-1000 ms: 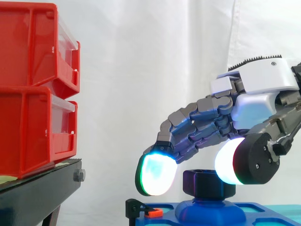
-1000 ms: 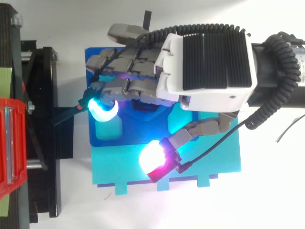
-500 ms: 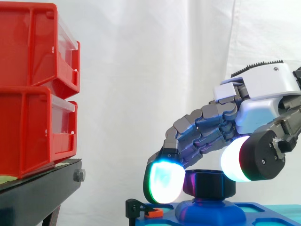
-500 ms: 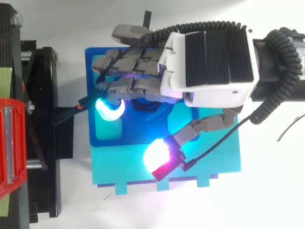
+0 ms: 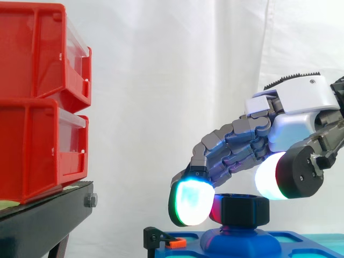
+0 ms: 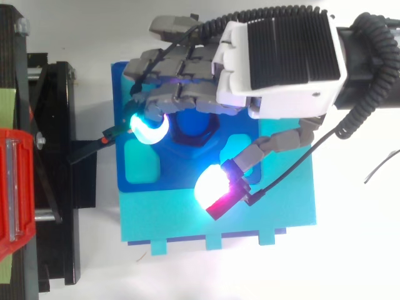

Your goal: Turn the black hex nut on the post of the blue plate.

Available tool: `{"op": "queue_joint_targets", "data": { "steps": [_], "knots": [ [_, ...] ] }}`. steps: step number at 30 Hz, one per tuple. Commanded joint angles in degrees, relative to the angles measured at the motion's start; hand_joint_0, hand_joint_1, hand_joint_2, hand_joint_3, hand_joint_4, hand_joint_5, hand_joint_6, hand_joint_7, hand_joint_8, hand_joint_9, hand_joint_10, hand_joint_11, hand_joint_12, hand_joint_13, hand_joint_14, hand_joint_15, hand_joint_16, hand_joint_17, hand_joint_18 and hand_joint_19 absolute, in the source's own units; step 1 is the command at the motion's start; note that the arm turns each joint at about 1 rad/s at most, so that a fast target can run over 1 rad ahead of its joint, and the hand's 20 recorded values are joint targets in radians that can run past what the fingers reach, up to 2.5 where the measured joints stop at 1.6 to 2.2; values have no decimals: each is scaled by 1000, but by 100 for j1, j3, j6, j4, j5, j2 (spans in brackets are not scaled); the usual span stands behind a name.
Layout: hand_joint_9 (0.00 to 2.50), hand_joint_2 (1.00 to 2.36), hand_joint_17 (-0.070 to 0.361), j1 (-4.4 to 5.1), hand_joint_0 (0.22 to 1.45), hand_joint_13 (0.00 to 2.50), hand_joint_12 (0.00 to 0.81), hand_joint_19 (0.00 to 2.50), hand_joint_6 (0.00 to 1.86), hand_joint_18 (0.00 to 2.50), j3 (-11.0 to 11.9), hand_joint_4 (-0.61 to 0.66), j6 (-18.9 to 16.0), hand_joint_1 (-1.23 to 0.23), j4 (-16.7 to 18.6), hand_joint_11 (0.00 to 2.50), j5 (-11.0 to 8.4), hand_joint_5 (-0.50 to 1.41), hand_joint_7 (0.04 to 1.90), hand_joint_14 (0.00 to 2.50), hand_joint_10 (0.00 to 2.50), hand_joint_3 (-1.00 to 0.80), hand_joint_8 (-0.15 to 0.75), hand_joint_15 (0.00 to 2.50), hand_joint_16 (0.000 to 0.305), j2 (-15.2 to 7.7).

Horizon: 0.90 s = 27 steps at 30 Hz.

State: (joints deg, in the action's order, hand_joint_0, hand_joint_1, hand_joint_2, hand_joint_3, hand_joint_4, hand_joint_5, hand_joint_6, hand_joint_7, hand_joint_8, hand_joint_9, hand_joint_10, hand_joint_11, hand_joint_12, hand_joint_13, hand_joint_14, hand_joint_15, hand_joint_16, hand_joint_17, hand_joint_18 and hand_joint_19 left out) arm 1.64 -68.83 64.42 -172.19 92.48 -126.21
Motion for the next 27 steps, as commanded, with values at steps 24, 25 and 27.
{"op": "queue_joint_targets", "data": {
  "steps": [24,25,27],
  "knots": [
    [247,1000,125,-621,419,229,416,0,502,153,28,255,-97,-558,10,0,921,-214,869,0,0,-500,320,0,56,0],
    [247,1000,125,-648,419,229,416,0,502,153,63,255,-114,-559,-17,0,956,-214,871,0,0,-500,320,0,56,0],
    [247,1000,125,-683,420,229,416,0,502,152,186,255,-158,-559,-52,0,1018,-214,869,0,0,-500,320,0,56,0]
  ]
}}
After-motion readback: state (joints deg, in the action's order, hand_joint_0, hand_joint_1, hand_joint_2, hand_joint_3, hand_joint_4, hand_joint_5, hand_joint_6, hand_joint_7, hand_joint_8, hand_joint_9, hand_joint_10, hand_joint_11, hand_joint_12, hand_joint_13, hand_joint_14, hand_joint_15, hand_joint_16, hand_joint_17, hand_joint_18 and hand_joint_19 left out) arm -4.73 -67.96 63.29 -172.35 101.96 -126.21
